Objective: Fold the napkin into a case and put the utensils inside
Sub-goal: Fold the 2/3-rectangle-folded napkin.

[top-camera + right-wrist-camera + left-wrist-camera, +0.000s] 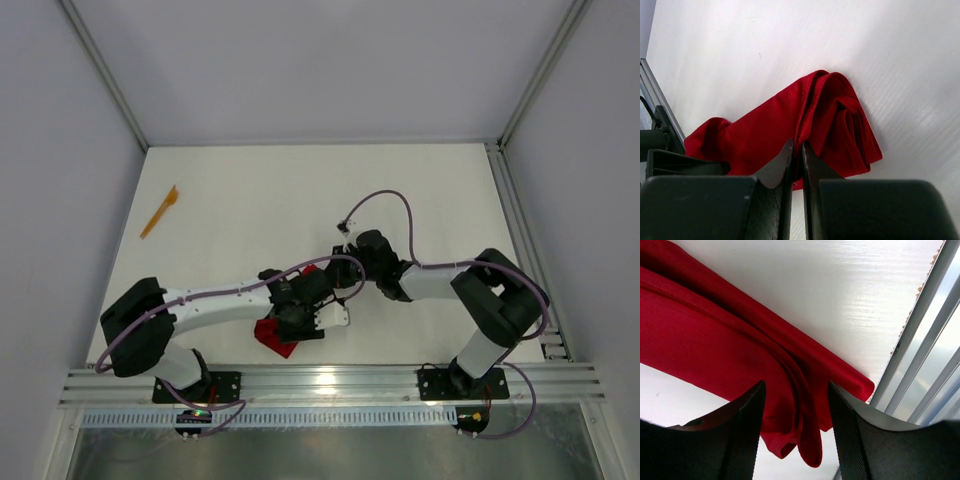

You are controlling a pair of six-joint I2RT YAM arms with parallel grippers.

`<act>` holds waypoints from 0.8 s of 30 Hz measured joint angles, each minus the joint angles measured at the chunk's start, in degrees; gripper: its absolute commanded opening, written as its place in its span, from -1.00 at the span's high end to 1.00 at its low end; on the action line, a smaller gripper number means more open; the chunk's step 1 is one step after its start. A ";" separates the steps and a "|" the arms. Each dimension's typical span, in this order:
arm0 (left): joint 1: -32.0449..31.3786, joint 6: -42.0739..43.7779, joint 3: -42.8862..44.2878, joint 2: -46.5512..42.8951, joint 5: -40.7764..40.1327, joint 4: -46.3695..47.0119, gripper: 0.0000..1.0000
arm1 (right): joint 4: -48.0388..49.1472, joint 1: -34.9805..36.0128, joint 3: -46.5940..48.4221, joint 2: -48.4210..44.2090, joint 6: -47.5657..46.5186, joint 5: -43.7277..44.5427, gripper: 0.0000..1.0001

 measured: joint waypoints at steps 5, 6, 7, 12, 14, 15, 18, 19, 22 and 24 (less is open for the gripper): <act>-0.74 -1.46 1.66 0.11 -0.11 -1.60 -0.16 | 0.07 -0.35 1.51 2.27 -0.72 -0.98 0.94; -1.38 -1.46 2.32 0.13 -0.22 -1.57 -0.16 | 0.15 -0.50 1.57 2.71 -0.81 -1.09 0.94; -2.95 -1.38 2.91 0.13 -0.76 -1.27 -0.15 | 0.17 -0.61 1.57 2.97 -0.85 -1.18 0.94; -10.97 0.42 2.10 0.35 -2.14 -0.42 -0.12 | 0.15 -1.07 1.57 3.61 -1.05 -1.46 0.95; -11.45 1.60 0.59 0.35 -3.74 -0.17 -0.12 | 0.35 -1.07 1.57 3.80 -1.07 -1.51 0.94; -11.26 2.05 -0.26 0.35 -4.85 -0.17 -0.11 | 0.44 -1.07 1.55 3.91 -1.07 -1.51 0.94; -10.25 3.19 -1.11 0.35 -7.67 -0.79 -0.07 | 0.50 -1.07 1.53 4.28 -1.09 -1.51 0.94; -9.29 3.28 -0.37 0.35 -7.78 -1.60 -0.05 | 0.55 -1.09 1.44 4.31 -1.09 -1.46 0.94; -3.61 2.69 5.51 0.33 -6.60 -4.02 -0.09 | 0.83 -1.36 1.16 4.31 -1.09 -1.49 0.94; 1.90 1.70 10.60 0.26 -4.61 -4.17 -0.20 | 0.94 -1.44 0.98 4.31 -1.09 -1.46 0.94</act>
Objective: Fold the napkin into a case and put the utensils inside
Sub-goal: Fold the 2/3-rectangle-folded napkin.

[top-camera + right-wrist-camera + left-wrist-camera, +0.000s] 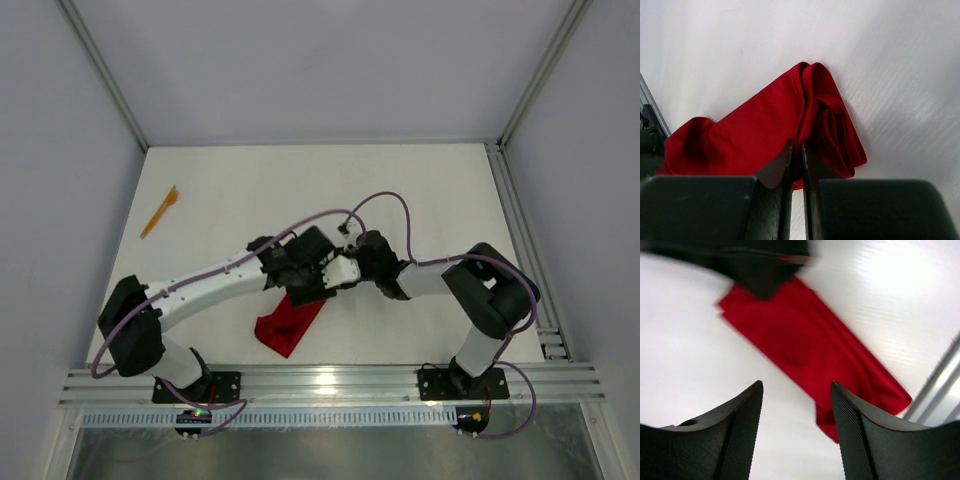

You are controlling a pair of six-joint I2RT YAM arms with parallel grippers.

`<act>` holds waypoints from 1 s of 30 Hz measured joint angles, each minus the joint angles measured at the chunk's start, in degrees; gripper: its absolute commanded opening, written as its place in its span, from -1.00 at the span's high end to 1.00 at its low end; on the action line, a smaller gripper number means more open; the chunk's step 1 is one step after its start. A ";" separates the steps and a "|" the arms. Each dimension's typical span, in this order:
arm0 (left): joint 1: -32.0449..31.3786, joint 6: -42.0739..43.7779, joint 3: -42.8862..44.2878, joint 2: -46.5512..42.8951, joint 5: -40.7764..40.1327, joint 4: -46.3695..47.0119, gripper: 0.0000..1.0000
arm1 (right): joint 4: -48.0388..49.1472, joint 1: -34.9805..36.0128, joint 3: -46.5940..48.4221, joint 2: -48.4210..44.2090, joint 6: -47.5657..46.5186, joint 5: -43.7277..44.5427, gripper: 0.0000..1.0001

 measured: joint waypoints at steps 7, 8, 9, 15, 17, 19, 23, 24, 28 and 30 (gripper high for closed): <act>11.72 -1.95 6.67 -0.90 1.38 -2.67 -0.16 | -0.04 -0.26 -0.22 -0.02 -0.63 0.07 0.94; 11.37 -2.01 5.51 -1.01 1.33 -3.56 -0.11 | -0.07 -0.26 -0.22 -0.02 -0.72 0.15 0.94; 11.17 -2.12 3.89 -1.36 1.27 -4.02 0.01 | -0.07 -0.26 -0.22 -0.02 -0.83 0.28 0.94; 13.46 -1.64 -7.91 -6.60 1.20 -7.76 0.36 | -0.09 -0.35 -0.22 0.00 -1.05 0.92 0.94; 15.85 -0.92 -10.12 -8.00 1.14 -8.02 0.10 | -0.04 -0.37 -0.22 0.09 -1.01 0.92 0.94; 17.79 0.35 -11.76 -8.09 2.05 -8.13 -0.08 | 0.00 -0.37 -0.22 0.26 -1.01 0.98 0.94; 18.01 2.60 -13.18 -8.28 6.58 -8.17 -0.14 | -0.02 -0.37 -0.22 0.37 -1.01 1.20 0.94; 18.01 3.26 -13.53 -9.01 7.63 -8.04 -0.14 | -0.02 -0.37 -0.22 0.37 -1.01 1.25 0.94; 18.01 6.23 -15.72 -13.73 11.10 -7.85 -0.09 | -0.04 -0.37 -0.22 0.37 -1.01 1.40 0.94; 17.97 6.91 -16.76 -14.97 11.69 -7.37 -0.01 | -0.04 -0.37 -0.22 0.37 -1.01 1.42 0.94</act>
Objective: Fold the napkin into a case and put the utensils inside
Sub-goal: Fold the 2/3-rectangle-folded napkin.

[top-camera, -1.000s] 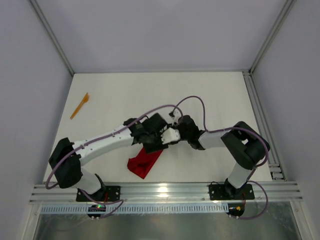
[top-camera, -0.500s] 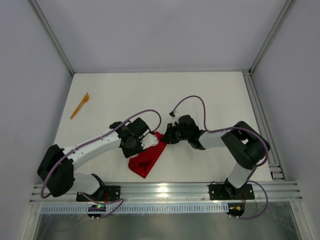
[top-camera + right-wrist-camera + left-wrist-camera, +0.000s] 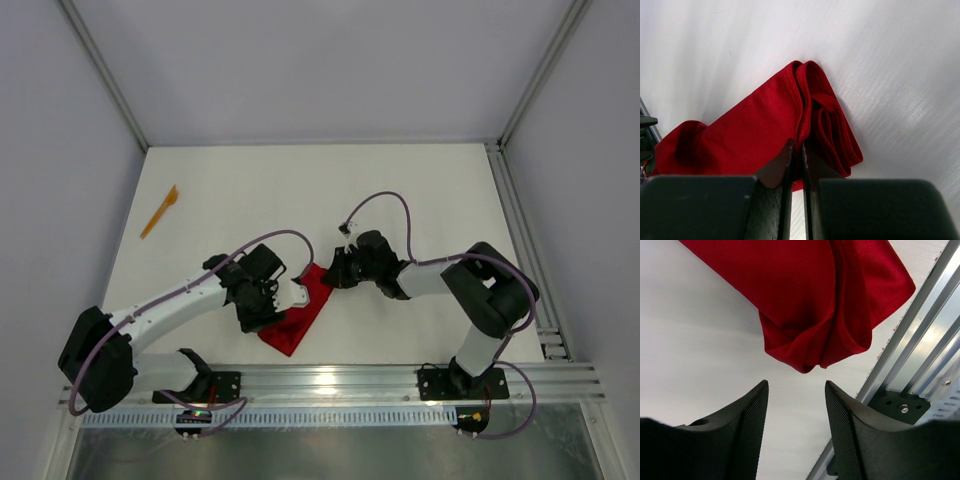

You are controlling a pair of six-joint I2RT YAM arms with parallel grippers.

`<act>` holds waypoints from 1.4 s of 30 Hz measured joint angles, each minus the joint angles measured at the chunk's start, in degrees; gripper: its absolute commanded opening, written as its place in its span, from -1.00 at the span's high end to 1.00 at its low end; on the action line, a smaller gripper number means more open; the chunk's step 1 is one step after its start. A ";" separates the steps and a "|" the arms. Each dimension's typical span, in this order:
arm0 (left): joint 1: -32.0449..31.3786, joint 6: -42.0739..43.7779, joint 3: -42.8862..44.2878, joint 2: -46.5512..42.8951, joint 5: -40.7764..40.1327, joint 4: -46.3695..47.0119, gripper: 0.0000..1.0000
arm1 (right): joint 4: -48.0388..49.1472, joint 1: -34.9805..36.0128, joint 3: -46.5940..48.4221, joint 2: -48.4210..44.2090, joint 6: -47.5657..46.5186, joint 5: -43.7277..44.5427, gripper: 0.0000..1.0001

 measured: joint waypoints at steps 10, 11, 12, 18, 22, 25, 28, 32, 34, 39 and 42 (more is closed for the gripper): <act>-0.70 0.17 -0.35 4.07 0.61 5.27 0.55 | 0.02 0.00 0.00 0.00 0.04 0.13 0.94; -0.79 0.07 -0.35 4.09 0.63 5.68 0.71 | 0.04 0.00 -0.02 0.00 0.04 0.13 0.94; -0.87 -0.11 -0.35 4.09 0.74 6.08 0.76 | 0.07 0.00 -0.02 0.00 0.04 0.13 0.94; -3.56 -1.05 0.24 4.09 1.16 6.51 1.00 | 1.33 0.00 -0.72 0.24 1.07 0.59 0.94; -8.39 -1.03 1.07 4.07 -0.15 6.91 0.97 | 1.64 0.00 -0.83 0.63 1.51 1.07 0.94; -12.13 -0.90 1.07 4.09 -2.05 7.39 0.91 | 1.68 -0.02 -0.83 0.63 1.55 1.57 0.94; -15.02 -0.72 1.01 4.11 -3.37 7.93 0.88 | 1.70 -0.02 -0.83 0.63 1.55 1.88 0.94; -19.21 -0.50 0.68 4.11 -5.42 8.98 0.84 | 1.70 -0.02 -0.83 0.63 1.79 2.08 0.94; -21.00 -0.37 0.66 4.24 -5.90 9.57 0.61 | 1.70 -0.02 -0.83 0.63 2.05 2.14 0.94; -24.24 0.33 0.66 4.96 -5.11 9.81 0.38 | 1.70 -0.02 -0.83 0.63 2.60 2.49 0.94; -24.90 0.07 0.66 4.96 -2.67 9.42 0.40 | 1.70 -0.02 -0.83 0.63 2.62 2.51 0.94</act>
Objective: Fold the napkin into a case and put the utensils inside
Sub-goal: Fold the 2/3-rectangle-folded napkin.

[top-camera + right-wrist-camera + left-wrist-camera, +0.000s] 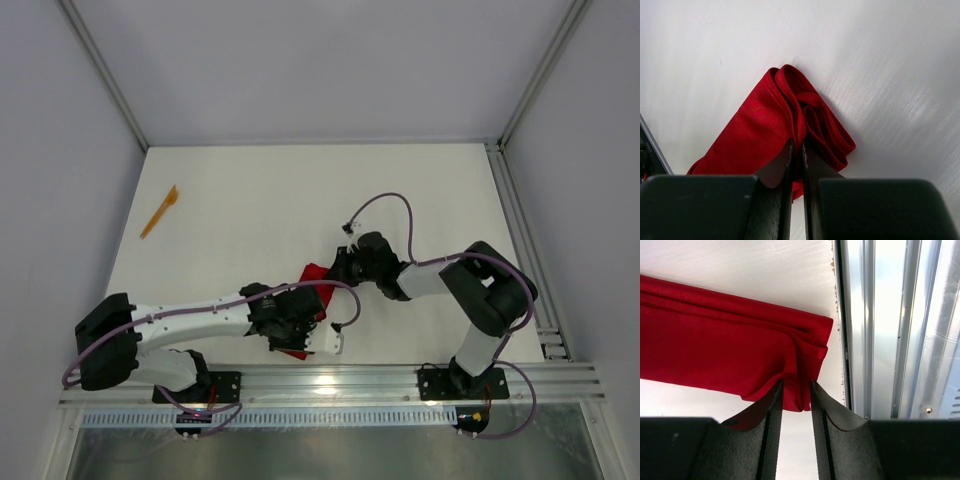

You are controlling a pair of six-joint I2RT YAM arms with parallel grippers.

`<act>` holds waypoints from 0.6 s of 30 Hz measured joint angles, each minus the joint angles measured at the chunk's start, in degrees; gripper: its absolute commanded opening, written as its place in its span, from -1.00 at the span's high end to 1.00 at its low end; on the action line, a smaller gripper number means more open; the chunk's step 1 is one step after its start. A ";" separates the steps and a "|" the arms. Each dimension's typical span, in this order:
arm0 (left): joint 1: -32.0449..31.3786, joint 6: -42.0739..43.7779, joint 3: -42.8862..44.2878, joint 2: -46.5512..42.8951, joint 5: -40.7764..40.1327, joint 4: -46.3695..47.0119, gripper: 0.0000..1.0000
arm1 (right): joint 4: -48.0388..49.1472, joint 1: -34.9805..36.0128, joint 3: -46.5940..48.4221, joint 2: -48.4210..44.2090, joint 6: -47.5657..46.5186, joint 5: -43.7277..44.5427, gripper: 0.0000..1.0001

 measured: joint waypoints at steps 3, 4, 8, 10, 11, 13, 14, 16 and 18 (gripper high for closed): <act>-0.17 -0.26 -0.20 0.26 1.20 0.50 0.45 | 0.00 0.00 0.00 0.00 0.02 -0.02 0.94; -0.17 -0.35 -0.44 0.44 1.57 0.81 0.45 | 0.00 0.00 0.00 0.00 0.02 -0.02 0.94; -0.17 -1.11 -1.51 1.31 3.19 1.44 0.44 | 0.00 0.00 0.00 0.00 0.02 0.00 0.94; -0.17 -1.33 -1.68 1.64 4.02 1.40 0.26 | 0.00 0.00 0.00 0.00 0.02 0.00 0.94; -0.17 -1.27 -1.70 1.73 4.48 1.36 0.11 | 0.00 0.00 0.00 0.00 0.02 0.04 0.94; -0.17 -1.16 -1.70 1.73 5.62 0.87 -0.07 | 0.00 0.00 0.00 0.00 0.02 0.22 0.94; -0.20 -1.36 -1.70 1.73 6.03 0.52 -0.07 | 0.00 0.00 0.00 0.00 0.02 0.24 0.94; -0.28 -1.44 -1.70 1.73 6.78 0.04 -0.08 | 0.00 0.00 0.00 0.00 0.02 0.24 0.94; -0.37 -1.44 -1.70 1.73 7.50 0.00 -0.08 | 0.02 0.00 0.00 0.00 0.02 0.24 0.94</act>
